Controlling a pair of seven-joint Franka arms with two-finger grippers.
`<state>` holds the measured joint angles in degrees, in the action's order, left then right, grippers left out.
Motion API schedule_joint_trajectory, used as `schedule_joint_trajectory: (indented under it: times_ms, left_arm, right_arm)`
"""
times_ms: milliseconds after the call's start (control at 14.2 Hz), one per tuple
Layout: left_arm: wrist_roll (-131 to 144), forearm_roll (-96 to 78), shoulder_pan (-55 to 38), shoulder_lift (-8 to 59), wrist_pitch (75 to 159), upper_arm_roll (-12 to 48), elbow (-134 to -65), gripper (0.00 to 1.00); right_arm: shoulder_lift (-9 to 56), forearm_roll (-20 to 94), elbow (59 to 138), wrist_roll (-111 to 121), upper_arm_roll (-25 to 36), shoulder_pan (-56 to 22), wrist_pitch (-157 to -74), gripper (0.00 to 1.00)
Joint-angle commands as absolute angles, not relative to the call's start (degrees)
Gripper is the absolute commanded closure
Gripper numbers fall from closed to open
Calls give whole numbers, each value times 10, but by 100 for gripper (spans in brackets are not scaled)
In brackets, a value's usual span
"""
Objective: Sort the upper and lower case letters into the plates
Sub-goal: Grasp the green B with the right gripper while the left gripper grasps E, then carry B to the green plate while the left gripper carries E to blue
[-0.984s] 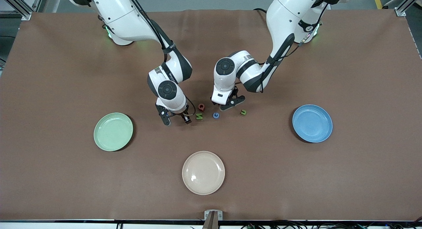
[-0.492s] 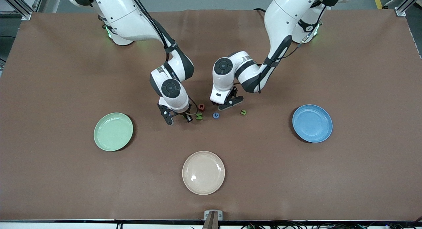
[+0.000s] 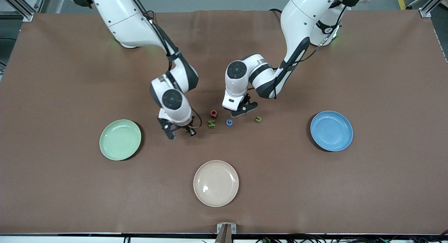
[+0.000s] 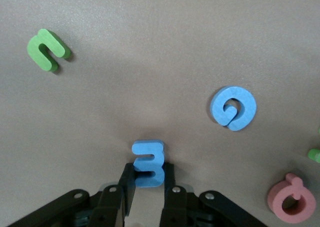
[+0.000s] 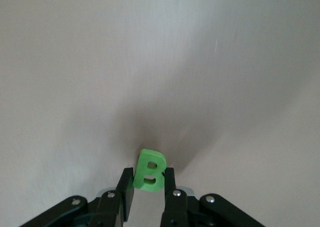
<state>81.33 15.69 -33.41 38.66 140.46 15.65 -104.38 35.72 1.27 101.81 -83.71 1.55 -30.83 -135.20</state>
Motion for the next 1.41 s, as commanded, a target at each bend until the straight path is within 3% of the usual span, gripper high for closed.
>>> schedule_joint_trajectory:
  times_ms: [0, 211, 422, 773, 1195, 1336]
  left_arm:
    - [826, 171, -338, 392, 1405, 153, -1041, 86]
    - [824, 174, -343, 390, 1405, 153, -1041, 98]
    - [808, 178, -330, 366, 1391, 155, -1042, 98]
    - [678, 176, -295, 291, 1280, 157, -1057, 99]
    - [527, 177, -208, 176, 1275, 158, -1165, 99]
    - [468, 177, -165, 138, 1312, 159, -1223, 98]
  right_arm:
    - [281, 7, 1046, -725, 4, -238, -1285, 100]
    - [235, 8, 1085, -604, 4, -179, -1280, 100]
    - [215, 11, 1106, -501, 4, -121, -1267, 100]
    - [221, 14, 1124, -400, 4, -55, -1278, 100]
    - [232, 14, 1187, -353, 4, -31, -1377, 100]
    - [250, 15, 1186, -340, 3, -30, -1382, 99]
